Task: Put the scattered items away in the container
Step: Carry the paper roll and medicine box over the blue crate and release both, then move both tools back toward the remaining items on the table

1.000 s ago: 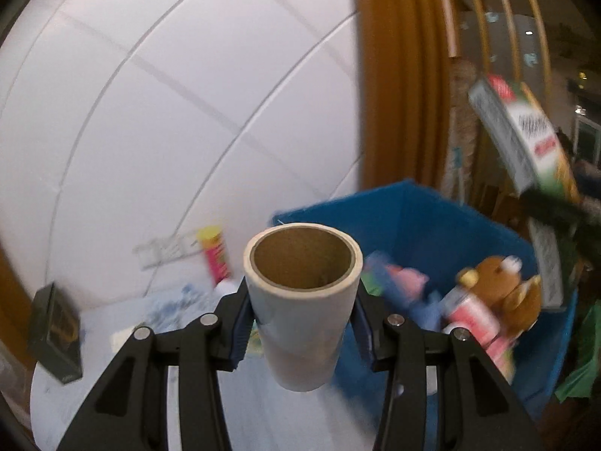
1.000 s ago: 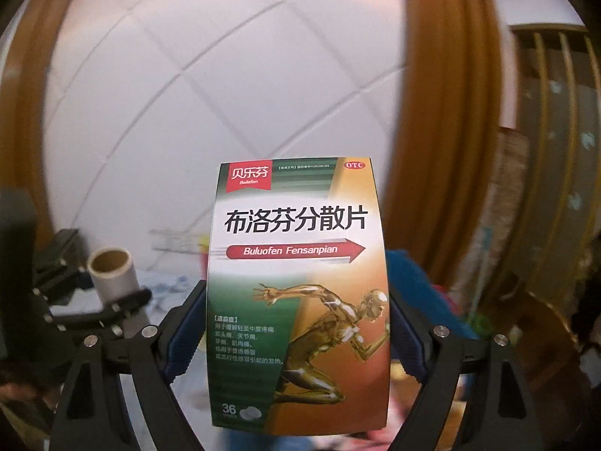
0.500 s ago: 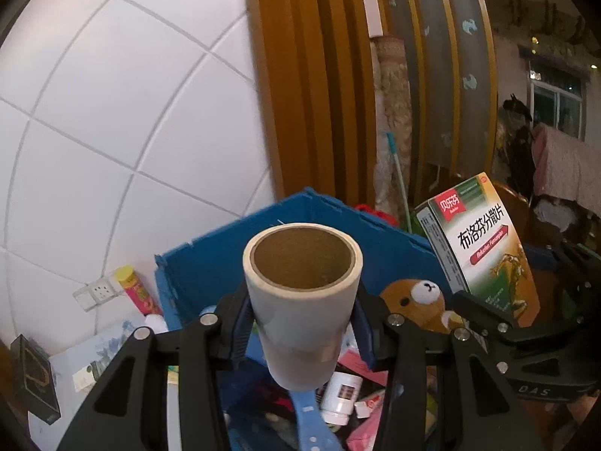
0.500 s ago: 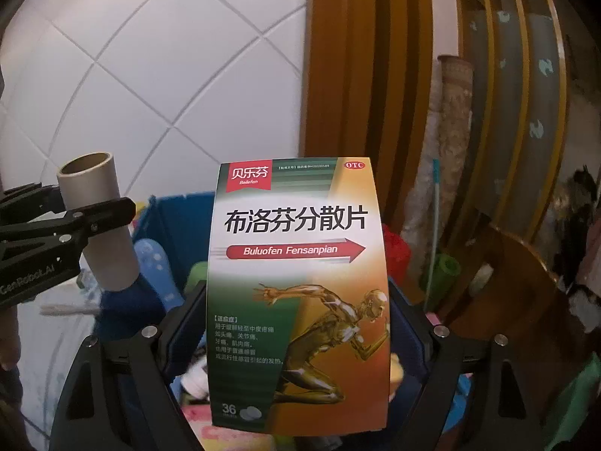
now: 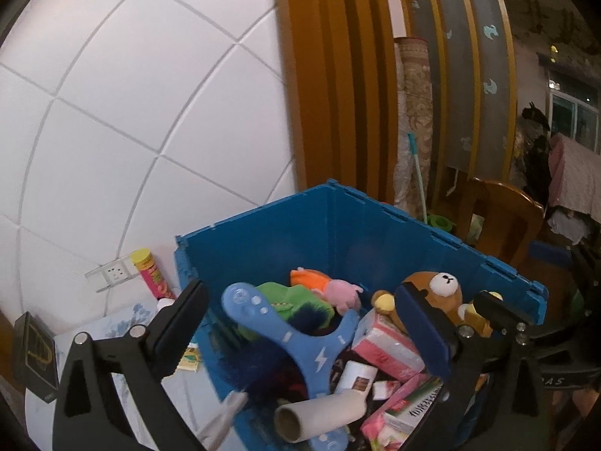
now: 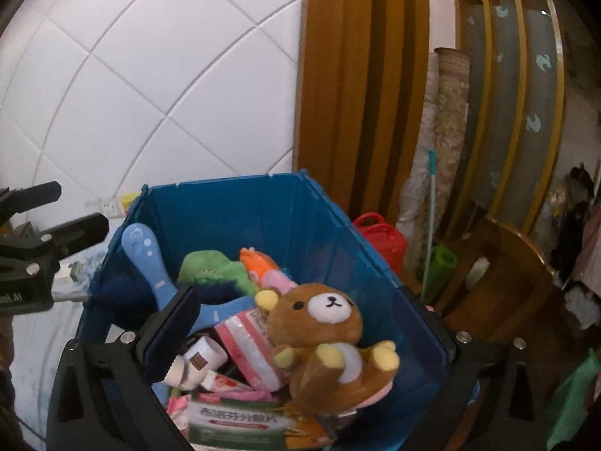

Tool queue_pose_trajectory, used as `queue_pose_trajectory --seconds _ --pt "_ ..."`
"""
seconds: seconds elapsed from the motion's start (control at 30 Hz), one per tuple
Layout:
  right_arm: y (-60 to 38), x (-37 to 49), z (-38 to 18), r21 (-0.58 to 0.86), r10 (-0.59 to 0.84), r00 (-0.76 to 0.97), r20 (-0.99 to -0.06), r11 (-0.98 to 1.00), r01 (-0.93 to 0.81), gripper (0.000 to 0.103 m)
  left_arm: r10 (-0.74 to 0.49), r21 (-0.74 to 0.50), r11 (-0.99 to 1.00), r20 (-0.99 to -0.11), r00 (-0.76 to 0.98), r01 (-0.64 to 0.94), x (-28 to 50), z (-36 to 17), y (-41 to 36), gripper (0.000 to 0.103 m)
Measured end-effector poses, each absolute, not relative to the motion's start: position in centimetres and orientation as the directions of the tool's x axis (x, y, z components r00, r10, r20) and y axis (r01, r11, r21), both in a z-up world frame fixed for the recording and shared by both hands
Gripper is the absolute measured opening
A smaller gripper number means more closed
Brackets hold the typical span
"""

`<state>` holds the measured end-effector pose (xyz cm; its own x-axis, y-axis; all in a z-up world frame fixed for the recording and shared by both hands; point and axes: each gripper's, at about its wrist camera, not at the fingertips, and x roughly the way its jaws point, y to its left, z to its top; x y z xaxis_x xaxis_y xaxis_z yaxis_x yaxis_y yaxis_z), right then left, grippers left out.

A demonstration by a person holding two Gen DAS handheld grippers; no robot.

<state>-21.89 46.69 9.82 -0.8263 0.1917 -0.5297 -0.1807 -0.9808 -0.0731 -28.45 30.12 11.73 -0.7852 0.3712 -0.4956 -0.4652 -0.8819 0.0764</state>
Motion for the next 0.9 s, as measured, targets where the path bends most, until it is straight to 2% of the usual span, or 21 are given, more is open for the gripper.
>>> queue_pose_trajectory --seconds 0.3,0.57,0.73,0.9 --pt "41.0 -21.2 11.0 -0.089 0.160 -0.852 -0.499 -0.987 -0.134 0.103 0.331 0.058 -0.913 -0.474 -0.816 -0.404 -27.4 10.7 22.6 0.101" --pt "30.8 -19.3 12.1 -0.088 0.116 -0.889 -0.444 -0.992 -0.086 0.103 0.292 0.035 -0.936 -0.482 -0.826 -0.351 -26.8 8.3 10.4 0.101" --pt "23.2 -19.0 11.9 -0.065 0.086 -0.898 -0.431 -0.996 -0.064 0.103 0.235 0.037 -0.952 -0.547 -0.804 -0.304 -27.7 4.9 1.3 0.101" --pt "16.2 -21.2 9.5 -0.060 0.027 -0.868 -0.495 -0.998 0.003 0.103 0.164 0.038 -0.970 -0.633 -0.757 -0.241 -29.7 0.8 -6.1 0.101"
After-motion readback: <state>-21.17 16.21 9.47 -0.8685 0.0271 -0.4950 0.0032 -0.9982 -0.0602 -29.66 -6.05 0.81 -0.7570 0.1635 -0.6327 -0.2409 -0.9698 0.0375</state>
